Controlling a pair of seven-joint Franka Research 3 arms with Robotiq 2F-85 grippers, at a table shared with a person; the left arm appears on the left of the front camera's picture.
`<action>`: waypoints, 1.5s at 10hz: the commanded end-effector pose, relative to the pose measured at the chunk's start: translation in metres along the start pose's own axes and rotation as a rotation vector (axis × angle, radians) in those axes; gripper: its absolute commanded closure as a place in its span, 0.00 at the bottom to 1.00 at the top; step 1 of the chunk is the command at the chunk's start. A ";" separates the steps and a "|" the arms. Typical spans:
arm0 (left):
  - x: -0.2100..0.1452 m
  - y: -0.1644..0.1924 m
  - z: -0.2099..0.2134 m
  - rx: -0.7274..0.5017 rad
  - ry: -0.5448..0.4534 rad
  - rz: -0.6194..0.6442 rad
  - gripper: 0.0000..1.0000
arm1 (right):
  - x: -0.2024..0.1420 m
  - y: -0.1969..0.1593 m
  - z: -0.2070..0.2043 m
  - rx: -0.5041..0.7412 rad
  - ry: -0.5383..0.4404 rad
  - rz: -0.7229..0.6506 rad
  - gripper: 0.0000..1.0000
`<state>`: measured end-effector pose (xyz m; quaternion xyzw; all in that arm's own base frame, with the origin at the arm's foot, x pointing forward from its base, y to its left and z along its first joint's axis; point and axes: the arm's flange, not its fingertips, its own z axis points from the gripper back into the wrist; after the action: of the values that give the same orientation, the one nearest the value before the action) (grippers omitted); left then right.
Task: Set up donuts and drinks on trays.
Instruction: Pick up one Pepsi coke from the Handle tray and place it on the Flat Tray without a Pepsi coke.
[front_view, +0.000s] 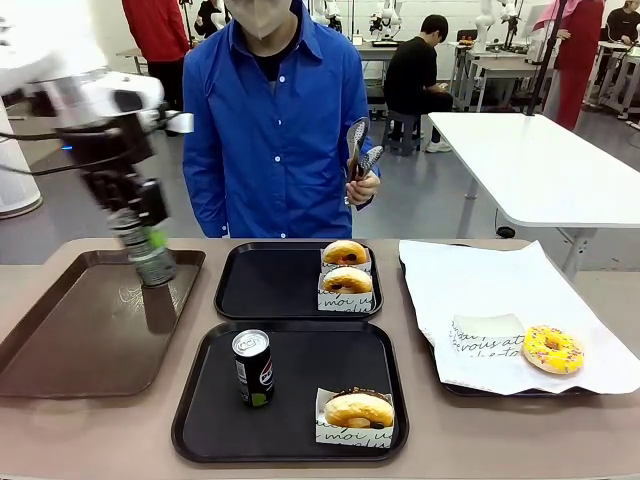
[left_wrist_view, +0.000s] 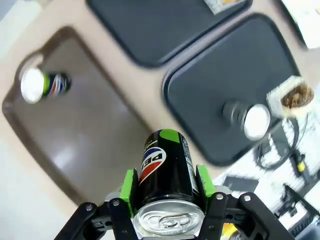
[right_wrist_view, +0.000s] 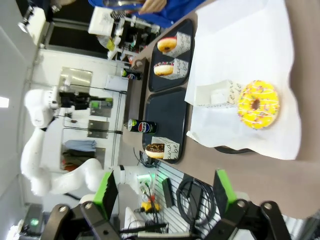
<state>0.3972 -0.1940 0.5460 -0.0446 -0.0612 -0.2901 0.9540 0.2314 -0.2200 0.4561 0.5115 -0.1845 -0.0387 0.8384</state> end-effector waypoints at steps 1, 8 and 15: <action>0.050 -0.008 -0.020 0.051 -0.047 0.035 0.42 | 0.001 -0.001 0.000 0.020 -0.011 0.018 0.00; 0.031 0.032 -0.031 0.082 -0.018 -0.030 0.42 | 0.001 -0.001 0.000 0.020 -0.011 0.018 0.00; -0.065 0.146 0.006 -0.060 -0.066 0.131 0.42 | 0.001 -0.001 0.000 0.020 -0.011 0.018 0.00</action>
<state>0.4124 -0.0203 0.5309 -0.0807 -0.0770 -0.2328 0.9661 0.2318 -0.2202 0.4555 0.5117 -0.1841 -0.0384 0.8383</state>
